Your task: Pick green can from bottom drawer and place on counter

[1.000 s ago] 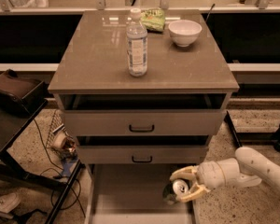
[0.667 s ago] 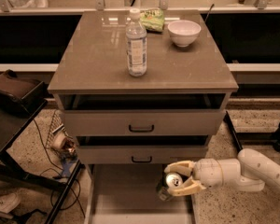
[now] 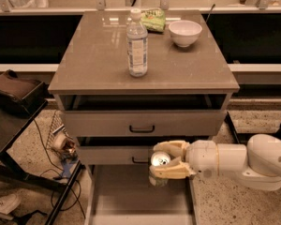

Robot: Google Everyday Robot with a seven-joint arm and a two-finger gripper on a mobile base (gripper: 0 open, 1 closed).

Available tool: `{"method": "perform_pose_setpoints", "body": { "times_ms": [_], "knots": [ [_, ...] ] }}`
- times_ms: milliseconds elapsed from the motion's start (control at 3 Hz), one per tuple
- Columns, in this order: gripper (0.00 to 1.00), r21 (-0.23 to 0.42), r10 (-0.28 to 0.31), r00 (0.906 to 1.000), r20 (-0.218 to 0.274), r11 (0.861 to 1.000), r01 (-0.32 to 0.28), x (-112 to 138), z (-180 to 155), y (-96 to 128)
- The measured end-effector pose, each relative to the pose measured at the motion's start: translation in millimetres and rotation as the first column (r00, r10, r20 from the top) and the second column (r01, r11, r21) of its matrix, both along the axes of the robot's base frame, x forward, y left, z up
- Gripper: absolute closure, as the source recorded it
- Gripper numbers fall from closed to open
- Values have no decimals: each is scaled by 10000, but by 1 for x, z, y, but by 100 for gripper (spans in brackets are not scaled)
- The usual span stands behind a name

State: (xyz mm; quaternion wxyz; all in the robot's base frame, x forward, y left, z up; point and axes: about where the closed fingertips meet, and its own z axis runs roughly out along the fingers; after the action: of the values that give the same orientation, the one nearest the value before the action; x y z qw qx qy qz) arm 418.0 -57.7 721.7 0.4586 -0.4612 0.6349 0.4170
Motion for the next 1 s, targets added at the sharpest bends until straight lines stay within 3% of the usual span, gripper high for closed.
{"method": "perform_pose_setpoints", "body": {
  "times_ms": [333, 667, 1000],
  "knots": [
    [100, -558, -716, 9968, 367, 9957, 736, 34, 61, 8],
    [100, -1113, -454, 9986, 275, 9926, 482, 57, 93, 5],
    [100, -988, -443, 9989, 175, 9941, 458, 62, 98, 12]
  ]
}}
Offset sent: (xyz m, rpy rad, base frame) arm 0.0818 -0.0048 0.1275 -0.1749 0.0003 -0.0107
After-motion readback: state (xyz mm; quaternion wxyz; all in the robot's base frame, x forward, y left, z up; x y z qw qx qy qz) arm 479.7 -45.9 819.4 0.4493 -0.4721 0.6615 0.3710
